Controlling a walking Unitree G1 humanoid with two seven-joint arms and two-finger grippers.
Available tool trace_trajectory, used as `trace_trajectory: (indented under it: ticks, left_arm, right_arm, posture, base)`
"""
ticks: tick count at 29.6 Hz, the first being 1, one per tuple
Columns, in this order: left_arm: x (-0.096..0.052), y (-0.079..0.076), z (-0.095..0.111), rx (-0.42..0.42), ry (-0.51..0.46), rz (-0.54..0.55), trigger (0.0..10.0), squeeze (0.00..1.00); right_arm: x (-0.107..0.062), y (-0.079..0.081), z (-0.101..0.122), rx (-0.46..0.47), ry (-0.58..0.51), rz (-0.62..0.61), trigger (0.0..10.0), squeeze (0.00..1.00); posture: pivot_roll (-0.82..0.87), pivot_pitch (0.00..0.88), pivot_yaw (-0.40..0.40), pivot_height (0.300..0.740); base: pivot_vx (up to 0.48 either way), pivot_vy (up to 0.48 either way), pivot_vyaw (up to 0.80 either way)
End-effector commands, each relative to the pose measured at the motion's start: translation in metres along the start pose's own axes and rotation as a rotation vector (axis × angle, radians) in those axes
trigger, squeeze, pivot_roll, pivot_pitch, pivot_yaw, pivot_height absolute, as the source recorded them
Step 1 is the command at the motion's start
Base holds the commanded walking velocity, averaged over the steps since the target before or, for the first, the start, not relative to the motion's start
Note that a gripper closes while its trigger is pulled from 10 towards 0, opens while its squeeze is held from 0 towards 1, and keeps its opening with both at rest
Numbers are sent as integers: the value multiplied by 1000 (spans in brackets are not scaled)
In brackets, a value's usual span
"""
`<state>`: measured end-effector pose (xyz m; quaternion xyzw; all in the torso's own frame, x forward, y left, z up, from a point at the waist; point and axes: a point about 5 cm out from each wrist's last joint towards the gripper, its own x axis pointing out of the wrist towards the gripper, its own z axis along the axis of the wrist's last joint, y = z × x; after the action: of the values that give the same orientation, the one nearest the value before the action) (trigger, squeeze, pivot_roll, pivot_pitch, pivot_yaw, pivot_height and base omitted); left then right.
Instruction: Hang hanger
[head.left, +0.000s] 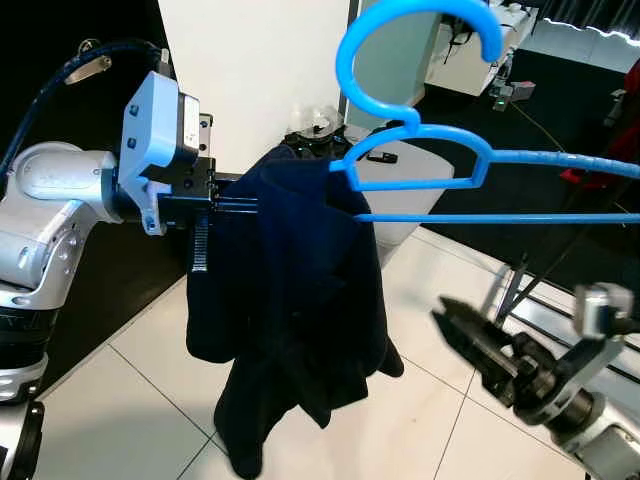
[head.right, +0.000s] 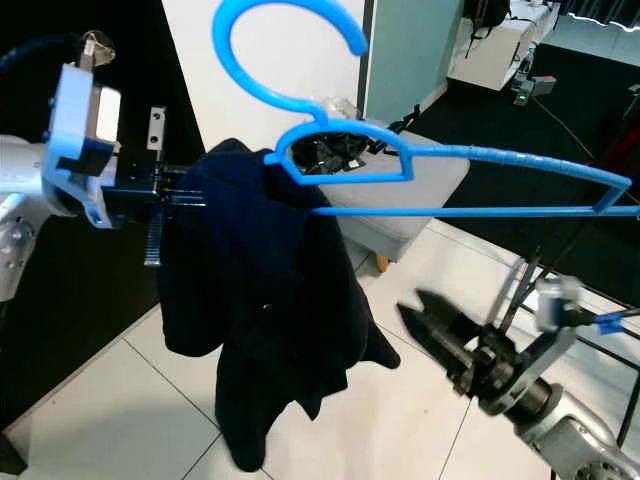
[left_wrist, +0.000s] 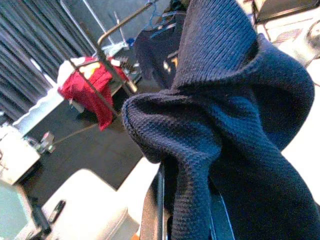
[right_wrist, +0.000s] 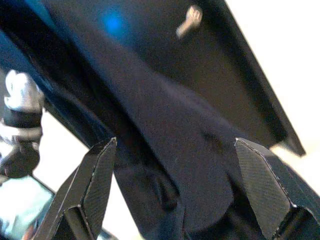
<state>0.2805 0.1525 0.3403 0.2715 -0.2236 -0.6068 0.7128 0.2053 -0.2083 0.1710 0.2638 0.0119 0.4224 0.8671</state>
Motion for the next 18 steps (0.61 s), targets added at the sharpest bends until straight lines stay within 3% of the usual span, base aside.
trace_trajectory:
  ticks: [1,6,14,18]
  left_arm:
    - [2,1,12,24,-56,-18,10000,0]
    - [7,-1,18,27,-97,-46,10000,0]
    - [9,1,20,35,-103,-55,10000,0]
    - [12,2,23,42,-112,-56,10000,0]
  right_arm:
    - [3,1,-2,-39,46,-5,10000,0]
    - [27,6,-3,-127,134,54,10000,0]
    - [42,4,-4,-180,172,56,10000,0]
    - [65,-1,-6,-222,189,35,10000,0]
  posture:
    - [-6,107,2,740]
    - [0,106,0,740]
    - [2,106,1,740]
    - [6,105,-1,740]
  base:
    - [0,0,0]
    - [0,0,0]
    - [0,0,0]
    - [0,0,0]
